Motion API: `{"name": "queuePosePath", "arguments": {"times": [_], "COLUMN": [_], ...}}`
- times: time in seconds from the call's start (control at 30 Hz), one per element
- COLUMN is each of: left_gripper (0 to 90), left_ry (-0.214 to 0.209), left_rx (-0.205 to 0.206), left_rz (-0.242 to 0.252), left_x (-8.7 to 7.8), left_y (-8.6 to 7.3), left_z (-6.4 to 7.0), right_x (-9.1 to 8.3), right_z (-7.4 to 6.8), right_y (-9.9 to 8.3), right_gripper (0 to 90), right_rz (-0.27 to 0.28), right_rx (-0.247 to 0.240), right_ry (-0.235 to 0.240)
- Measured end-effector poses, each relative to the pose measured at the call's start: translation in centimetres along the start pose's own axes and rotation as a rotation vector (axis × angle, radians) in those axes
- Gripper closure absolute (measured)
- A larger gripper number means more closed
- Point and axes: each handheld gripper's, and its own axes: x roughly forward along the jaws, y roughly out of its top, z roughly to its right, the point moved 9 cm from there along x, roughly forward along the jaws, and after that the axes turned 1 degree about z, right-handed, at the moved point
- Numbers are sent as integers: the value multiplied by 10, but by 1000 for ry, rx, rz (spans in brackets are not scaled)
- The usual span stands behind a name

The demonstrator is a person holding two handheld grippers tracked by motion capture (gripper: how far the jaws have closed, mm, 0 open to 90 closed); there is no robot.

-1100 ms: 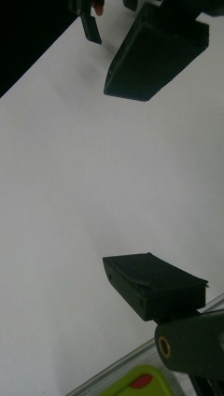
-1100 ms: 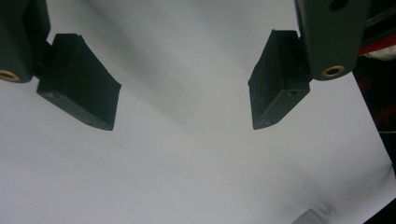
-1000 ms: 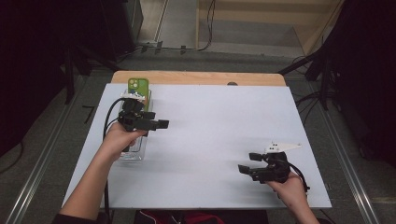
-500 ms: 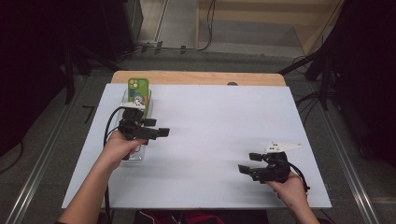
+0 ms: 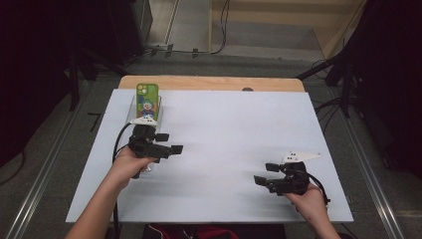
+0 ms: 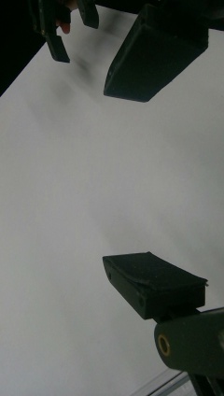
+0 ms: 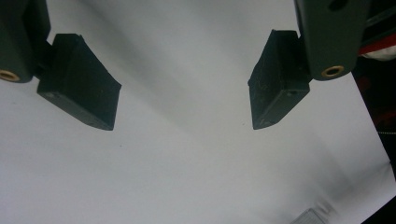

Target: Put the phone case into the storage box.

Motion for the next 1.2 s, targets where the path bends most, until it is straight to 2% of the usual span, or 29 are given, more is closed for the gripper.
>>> {"name": "queuePosePath", "arguments": {"times": [0.37, 0.77, 0.87, 1.0, 1.2], "left_gripper": [164, 171, 184, 185, 185], "left_ry": [-3, 8, 5, 6, 1], "left_rx": [33, 110, 108, 113, 121], "left_rz": [-20, 7, 31, 37, 27], "left_x": [1, 1, -1, -3, -4], "left_y": [-15, -33, -33, -37, -43], "left_z": [7, 19, 20, 22, 25], "right_x": [0, -1, -1, -1, -1], "right_z": [0, 1, 1, 1, 1], "right_y": [0, 0, 0, 0, 0], "right_gripper": [230, 230, 230, 231, 230], "right_rz": [1, 3, 5, 5, 6], "right_rx": [3, 1, 4, 4, 1], "right_ry": [1, 2, 1, -1, -1]}}
